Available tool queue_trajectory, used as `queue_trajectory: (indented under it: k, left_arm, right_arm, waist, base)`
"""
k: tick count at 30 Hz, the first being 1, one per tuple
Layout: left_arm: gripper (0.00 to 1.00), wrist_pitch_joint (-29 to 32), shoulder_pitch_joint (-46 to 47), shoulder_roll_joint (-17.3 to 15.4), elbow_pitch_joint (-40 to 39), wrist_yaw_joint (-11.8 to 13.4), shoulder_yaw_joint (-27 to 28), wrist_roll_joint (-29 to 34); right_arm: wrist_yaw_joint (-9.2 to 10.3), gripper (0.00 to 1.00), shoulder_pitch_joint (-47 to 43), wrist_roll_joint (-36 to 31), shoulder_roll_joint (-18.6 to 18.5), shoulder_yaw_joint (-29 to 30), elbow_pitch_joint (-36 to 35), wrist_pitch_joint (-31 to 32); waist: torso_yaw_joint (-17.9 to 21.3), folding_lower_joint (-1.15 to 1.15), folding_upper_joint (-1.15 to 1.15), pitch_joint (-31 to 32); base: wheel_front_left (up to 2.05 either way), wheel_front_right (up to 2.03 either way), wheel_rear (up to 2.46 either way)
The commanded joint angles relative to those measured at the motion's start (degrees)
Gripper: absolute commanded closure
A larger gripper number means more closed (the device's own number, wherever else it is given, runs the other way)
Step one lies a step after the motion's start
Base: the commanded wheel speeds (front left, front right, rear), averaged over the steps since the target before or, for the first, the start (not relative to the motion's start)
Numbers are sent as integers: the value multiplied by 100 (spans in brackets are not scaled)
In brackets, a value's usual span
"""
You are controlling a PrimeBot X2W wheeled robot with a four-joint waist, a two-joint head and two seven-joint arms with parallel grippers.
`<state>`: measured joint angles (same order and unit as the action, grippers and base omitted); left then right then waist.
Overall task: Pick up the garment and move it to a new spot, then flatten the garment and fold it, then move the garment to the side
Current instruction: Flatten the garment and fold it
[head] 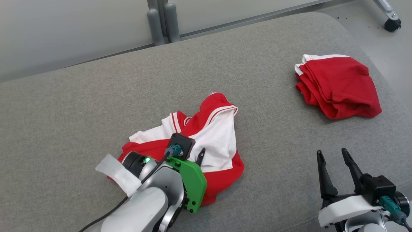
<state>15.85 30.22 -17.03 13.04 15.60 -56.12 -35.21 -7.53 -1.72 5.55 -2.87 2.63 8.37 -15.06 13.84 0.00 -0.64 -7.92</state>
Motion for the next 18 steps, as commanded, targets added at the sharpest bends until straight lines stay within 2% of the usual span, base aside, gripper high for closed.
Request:
queue_trajectory:
  k: [1,5,12,15,18]
  left_arm:
    - [100,44,31,4,-62,-78,-12,-50]
    - [100,160,201,118,-210,-237,-11,-186]
    - [100,335,636,553,-387,-459,122,-499]
    - [100,420,821,819,-216,-509,198,-673]
    - [100,294,1032,1169,309,-470,367,-887]
  right_arm:
    - [8,0,36,40,-7,-4,30,-16]
    - [8,0,68,105,-6,0,61,-16]
    - [8,0,64,178,-8,-81,172,-16]
    - [8,0,80,215,-7,-126,198,-16]
    - [8,0,118,295,-5,-233,238,-16]
  waist:
    - [46,0,64,2]
    - [163,0,64,28]
    - [423,0,64,124]
    - [553,0,64,120]
    - [766,0,64,75]
  base:
    - [0,0,0]
    - [0,0,0]
    - [0,0,0]
    - [0,0,0]
    - [0,0,0]
